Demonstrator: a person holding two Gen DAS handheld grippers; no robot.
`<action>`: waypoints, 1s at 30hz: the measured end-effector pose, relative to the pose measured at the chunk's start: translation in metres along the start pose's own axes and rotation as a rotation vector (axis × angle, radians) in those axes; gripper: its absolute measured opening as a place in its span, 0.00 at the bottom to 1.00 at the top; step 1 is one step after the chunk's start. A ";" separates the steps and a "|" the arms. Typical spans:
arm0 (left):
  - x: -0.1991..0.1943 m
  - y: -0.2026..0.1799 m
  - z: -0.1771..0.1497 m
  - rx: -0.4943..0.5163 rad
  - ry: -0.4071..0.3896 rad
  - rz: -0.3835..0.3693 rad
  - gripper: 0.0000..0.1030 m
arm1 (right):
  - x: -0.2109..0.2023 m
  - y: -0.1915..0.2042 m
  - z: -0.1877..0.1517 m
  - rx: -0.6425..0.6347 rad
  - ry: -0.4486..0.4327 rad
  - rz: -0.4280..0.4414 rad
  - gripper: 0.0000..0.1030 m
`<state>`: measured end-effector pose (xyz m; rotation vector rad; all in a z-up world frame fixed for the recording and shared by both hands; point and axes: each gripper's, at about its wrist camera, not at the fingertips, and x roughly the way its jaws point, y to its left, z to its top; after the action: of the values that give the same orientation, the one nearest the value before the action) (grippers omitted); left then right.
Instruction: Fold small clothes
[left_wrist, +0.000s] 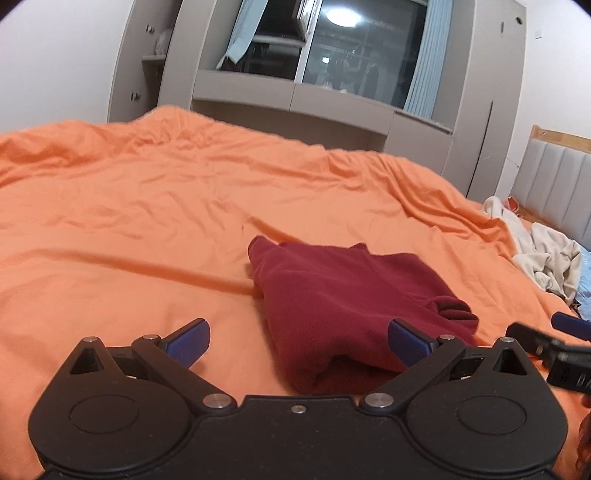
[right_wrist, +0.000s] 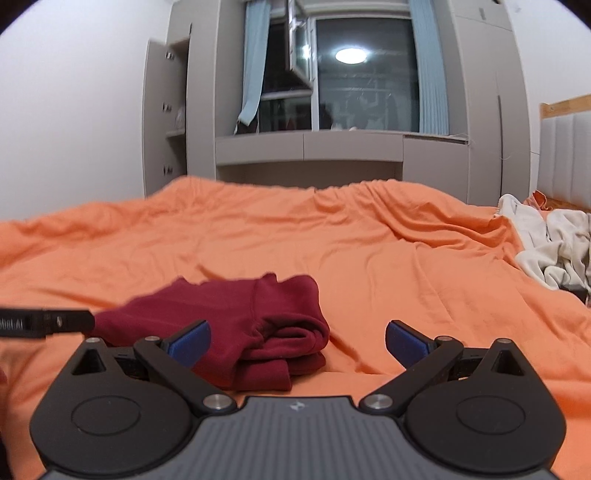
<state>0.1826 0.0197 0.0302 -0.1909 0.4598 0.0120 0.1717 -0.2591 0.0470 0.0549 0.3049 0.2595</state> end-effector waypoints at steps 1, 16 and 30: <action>-0.007 -0.002 -0.003 0.011 -0.015 0.000 0.99 | -0.006 0.001 0.000 0.006 -0.011 0.003 1.00; -0.095 -0.006 -0.060 0.131 -0.094 0.025 0.99 | -0.092 0.013 -0.037 0.007 -0.089 0.006 1.00; -0.123 0.001 -0.086 0.135 -0.077 0.008 0.99 | -0.114 0.021 -0.058 0.024 -0.041 0.001 1.00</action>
<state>0.0341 0.0085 0.0089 -0.0556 0.3827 -0.0034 0.0442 -0.2675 0.0265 0.0841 0.2669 0.2556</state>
